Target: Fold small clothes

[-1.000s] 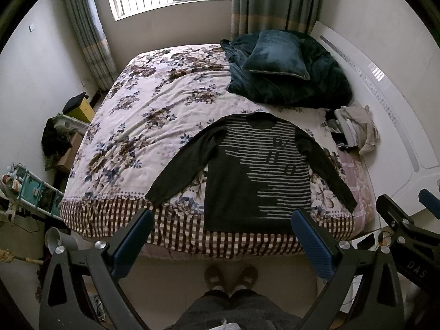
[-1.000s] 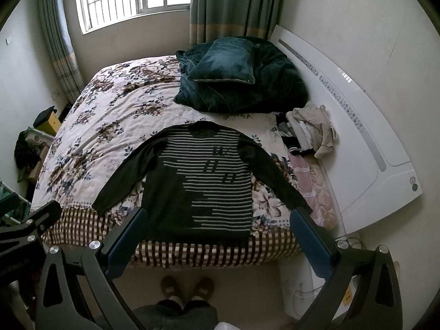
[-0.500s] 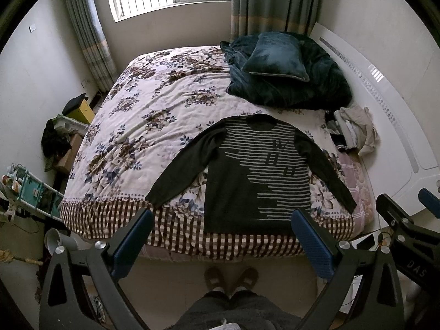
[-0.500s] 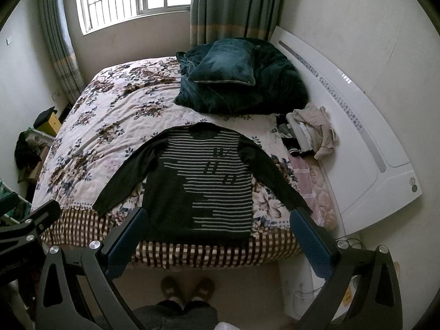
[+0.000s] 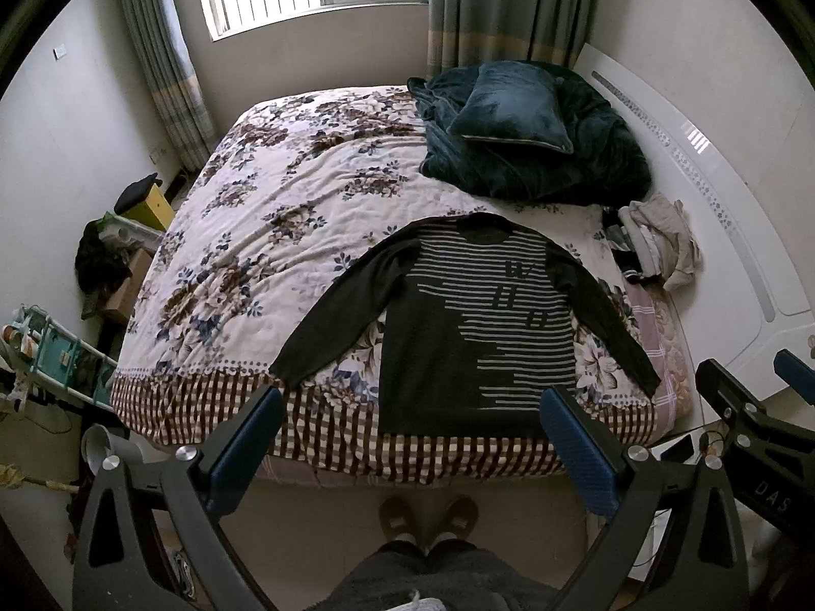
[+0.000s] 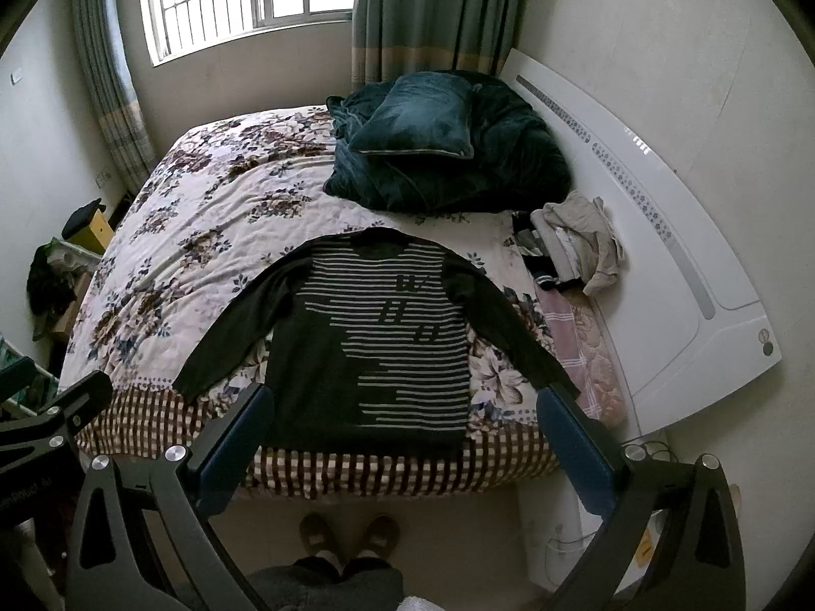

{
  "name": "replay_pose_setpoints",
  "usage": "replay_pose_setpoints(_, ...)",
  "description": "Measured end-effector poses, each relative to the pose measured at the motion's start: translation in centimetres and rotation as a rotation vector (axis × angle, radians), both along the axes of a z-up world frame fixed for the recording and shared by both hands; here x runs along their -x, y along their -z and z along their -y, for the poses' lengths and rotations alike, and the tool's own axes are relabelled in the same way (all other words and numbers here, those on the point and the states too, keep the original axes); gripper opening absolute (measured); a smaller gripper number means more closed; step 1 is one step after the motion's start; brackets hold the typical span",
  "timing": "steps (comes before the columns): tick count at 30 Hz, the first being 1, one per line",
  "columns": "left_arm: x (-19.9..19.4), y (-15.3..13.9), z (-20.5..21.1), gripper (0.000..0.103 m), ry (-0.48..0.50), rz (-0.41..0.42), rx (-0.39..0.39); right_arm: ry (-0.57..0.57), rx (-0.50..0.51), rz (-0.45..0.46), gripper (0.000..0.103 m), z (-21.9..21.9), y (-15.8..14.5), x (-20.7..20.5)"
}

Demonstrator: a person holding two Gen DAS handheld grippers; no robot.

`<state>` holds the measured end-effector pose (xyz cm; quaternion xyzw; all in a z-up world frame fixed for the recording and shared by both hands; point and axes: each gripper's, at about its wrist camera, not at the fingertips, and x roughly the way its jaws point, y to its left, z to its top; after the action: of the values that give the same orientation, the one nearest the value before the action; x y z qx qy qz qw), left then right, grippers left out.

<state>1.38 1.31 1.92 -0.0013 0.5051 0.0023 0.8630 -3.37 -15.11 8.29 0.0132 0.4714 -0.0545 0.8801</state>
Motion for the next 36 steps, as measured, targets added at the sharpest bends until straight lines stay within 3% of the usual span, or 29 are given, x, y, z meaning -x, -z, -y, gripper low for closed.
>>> replay_pose_setpoints(8,-0.8,-0.2,0.0,0.103,0.004,-0.004,0.007,0.001,0.0,0.001,0.103,-0.1,0.2,0.0)
replay_pose_setpoints(11,-2.1,0.2,0.2,0.103,-0.004,0.034,-0.011,0.007,-0.004,-0.001,0.103,-0.3,-0.2,-1.2)
replay_pose_setpoints(15,-5.8,3.0,0.8,0.103,0.0,0.066,-0.041,0.076,-0.047,-0.012,0.103,1.1,2.2,-3.4)
replay_pose_setpoints(21,-11.9,9.6,2.5,0.103,0.019,0.041,-0.081,0.287,-0.056,-0.067,0.103,7.2,11.1,-7.0)
replay_pose_setpoints(26,-17.7,17.3,5.4,0.103,0.003,-0.057,-0.116,0.49,-0.102,-0.118,0.103,16.0,20.1,-9.6)
replay_pose_setpoints(32,-24.5,27.2,11.5,0.103,-0.031,-0.135,-0.199,0.743,-0.215,-0.205,0.103,29.5,34.8,-11.7)
replay_pose_setpoints(36,-28.3,33.6,15.0,0.103,-0.045,-0.207,-0.22,0.892,-0.315,-0.281,0.103,38.2,46.3,-12.7)
